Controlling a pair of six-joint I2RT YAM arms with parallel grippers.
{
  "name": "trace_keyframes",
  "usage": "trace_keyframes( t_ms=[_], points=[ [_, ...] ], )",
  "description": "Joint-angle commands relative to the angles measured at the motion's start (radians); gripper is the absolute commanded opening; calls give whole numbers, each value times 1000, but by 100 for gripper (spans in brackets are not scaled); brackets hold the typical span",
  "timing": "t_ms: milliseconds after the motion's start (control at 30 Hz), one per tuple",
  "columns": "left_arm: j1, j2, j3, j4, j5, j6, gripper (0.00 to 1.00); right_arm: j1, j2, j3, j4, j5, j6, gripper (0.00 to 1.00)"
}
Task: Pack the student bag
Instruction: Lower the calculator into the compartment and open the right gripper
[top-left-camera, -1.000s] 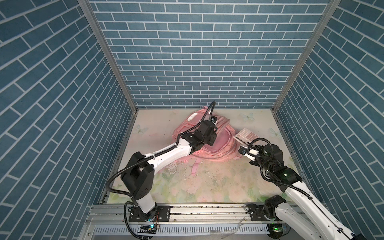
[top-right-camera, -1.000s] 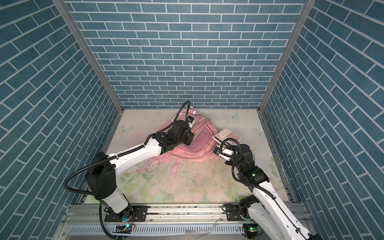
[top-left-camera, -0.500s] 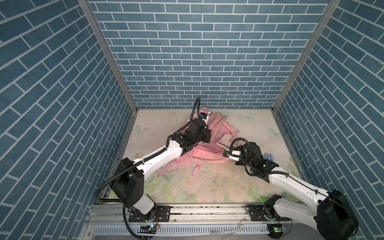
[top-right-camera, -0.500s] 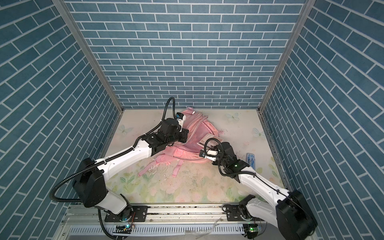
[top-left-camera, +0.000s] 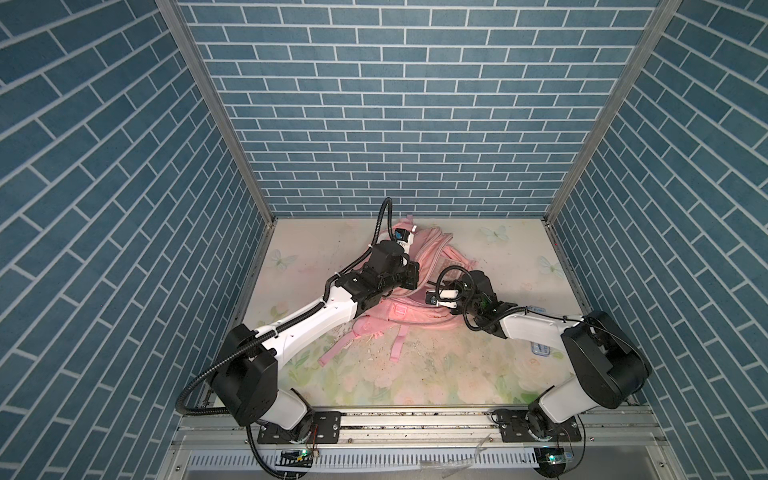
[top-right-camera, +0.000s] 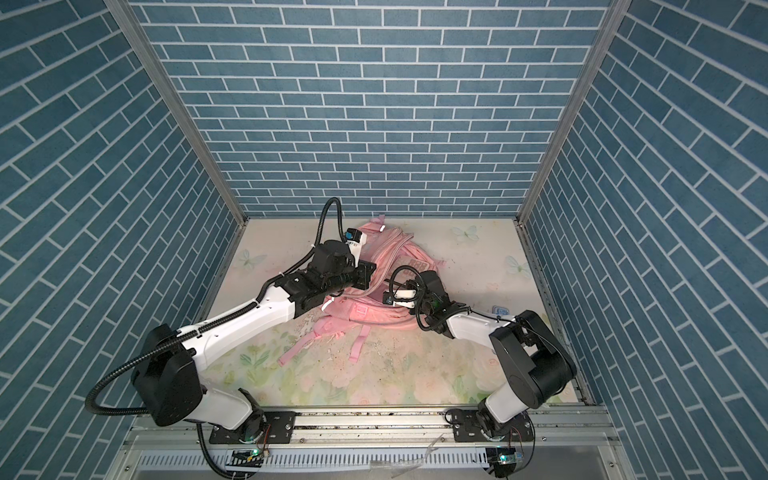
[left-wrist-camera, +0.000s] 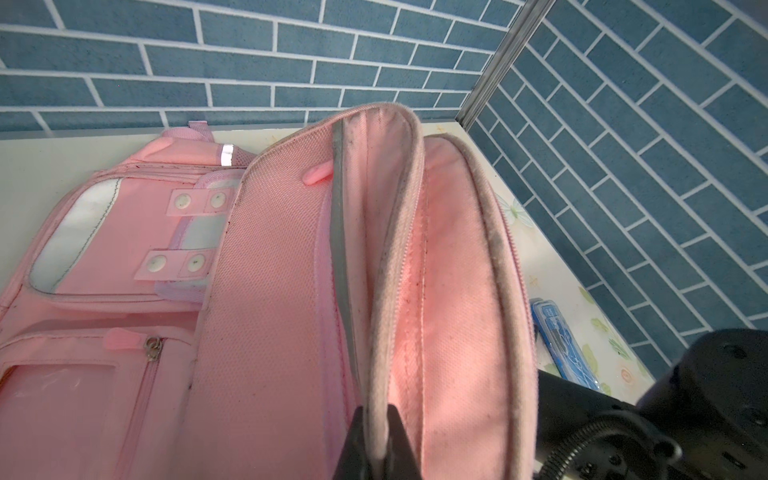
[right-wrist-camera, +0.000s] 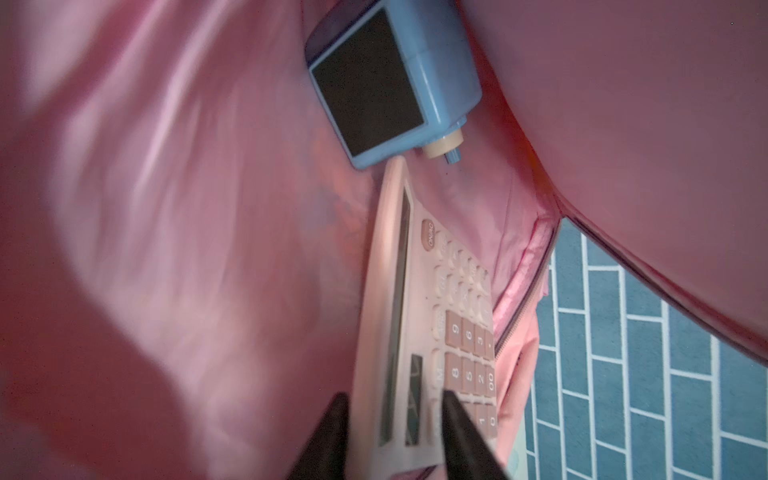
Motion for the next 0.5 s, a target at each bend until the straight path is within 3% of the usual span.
trace_keyframes(
  t_ms=[0,133,367,467],
  points=[
    [1,-55,-2,107,32,-18,0,2,7,32,21,-74,-49,52],
    [9,-68,-11,109,27,-22,0,-17,-69,24,-39,-97,36,55],
    [29,-73,-5,114,41,-19,0,-81,-316,-59,-292,-277,256,58],
    [30,-70,4,112,51,-12,0,-134,-355,-76,-306,-318,496,54]
  ],
)
